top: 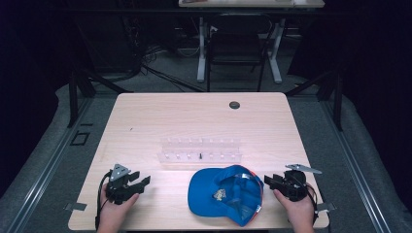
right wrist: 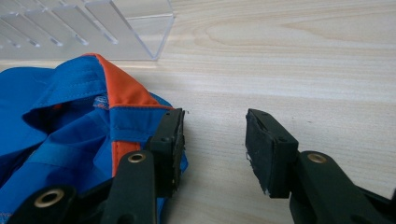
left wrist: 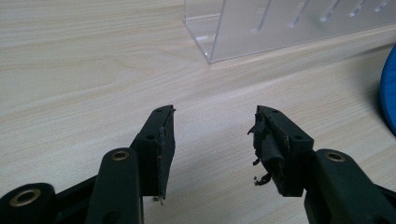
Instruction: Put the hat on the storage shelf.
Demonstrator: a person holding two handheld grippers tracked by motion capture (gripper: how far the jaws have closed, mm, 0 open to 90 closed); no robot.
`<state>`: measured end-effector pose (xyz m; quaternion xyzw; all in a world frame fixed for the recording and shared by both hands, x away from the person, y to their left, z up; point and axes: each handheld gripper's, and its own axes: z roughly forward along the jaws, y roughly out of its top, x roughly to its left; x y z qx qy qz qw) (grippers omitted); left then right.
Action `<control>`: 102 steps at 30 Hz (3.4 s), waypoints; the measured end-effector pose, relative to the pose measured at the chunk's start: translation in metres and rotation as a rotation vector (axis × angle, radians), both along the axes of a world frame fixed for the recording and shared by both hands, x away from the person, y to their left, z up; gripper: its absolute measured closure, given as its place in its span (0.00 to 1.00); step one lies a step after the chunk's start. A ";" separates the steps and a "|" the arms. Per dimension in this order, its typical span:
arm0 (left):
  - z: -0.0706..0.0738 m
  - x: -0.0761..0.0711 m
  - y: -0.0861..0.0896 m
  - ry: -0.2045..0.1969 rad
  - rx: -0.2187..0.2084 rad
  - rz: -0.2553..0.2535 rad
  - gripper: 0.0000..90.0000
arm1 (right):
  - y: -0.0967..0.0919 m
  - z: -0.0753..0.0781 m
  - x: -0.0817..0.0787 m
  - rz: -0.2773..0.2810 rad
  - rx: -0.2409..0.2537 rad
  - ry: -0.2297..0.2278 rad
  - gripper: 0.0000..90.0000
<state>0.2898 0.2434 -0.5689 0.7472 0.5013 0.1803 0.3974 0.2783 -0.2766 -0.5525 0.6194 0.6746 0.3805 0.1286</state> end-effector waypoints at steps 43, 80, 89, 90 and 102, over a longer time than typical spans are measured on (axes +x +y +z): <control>0.005 0.006 -0.013 0.002 0.020 -0.061 0.56 | 0.011 0.013 -0.018 0.125 0.190 0.209 0.65; 0.006 0.006 -0.012 -0.011 0.036 -0.049 0.56 | 0.010 0.014 -0.021 0.218 0.378 0.260 0.80; 0.006 0.006 -0.013 -0.014 0.035 -0.047 0.56 | 0.009 0.018 -0.021 0.231 0.371 0.264 0.86; 0.006 0.006 -0.013 -0.014 0.035 -0.047 0.56 | 0.010 0.019 -0.021 0.225 0.372 0.263 0.86; 0.007 0.006 -0.013 -0.013 0.039 -0.054 0.56 | 0.011 0.049 -0.012 0.220 0.298 0.272 0.86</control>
